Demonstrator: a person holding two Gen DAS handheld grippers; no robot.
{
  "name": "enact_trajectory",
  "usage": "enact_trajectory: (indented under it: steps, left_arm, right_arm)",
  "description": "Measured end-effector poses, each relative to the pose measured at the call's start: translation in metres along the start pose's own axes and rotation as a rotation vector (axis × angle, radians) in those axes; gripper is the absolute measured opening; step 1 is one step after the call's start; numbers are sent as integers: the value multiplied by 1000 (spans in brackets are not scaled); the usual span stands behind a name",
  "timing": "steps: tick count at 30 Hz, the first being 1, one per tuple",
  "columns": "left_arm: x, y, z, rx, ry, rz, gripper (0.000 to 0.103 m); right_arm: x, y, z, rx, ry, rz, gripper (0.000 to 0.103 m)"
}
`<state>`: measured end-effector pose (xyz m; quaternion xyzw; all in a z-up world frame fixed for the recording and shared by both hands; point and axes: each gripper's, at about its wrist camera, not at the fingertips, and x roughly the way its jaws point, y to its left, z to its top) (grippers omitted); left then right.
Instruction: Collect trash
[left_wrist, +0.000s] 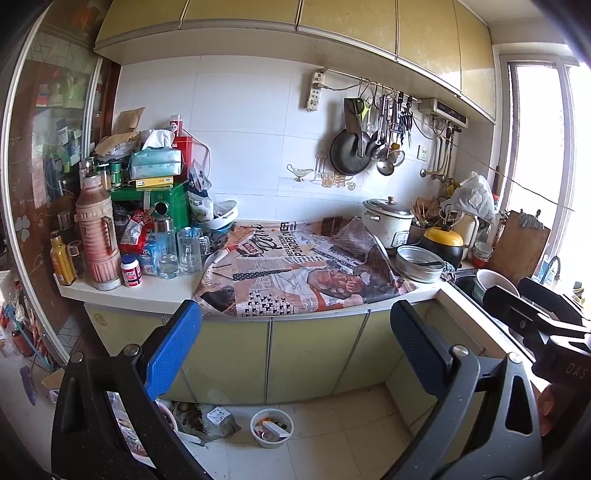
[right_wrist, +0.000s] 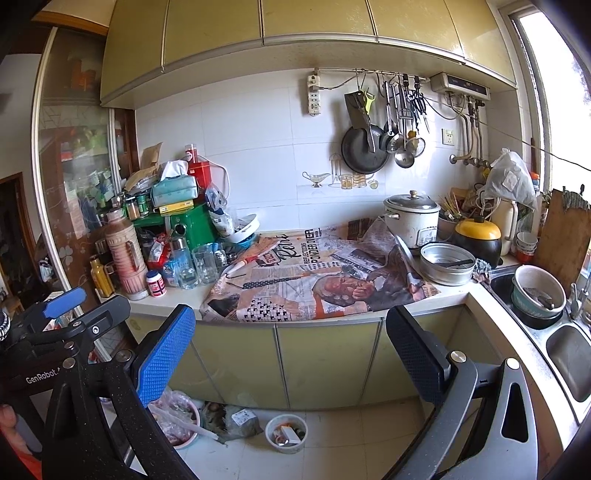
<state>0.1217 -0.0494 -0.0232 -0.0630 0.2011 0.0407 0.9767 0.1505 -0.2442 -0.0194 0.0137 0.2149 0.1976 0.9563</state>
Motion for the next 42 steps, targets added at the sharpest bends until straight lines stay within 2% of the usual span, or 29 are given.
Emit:
enact_trajectory:
  steps: [14,42]
  left_arm:
    - [1,3,4,5,-2,-31,102]
    - [0,4,8,13,0,-32,102]
  right_arm:
    - [0,6,0,14,-3,-17,103]
    - [8,32,6,50,9,-21,103]
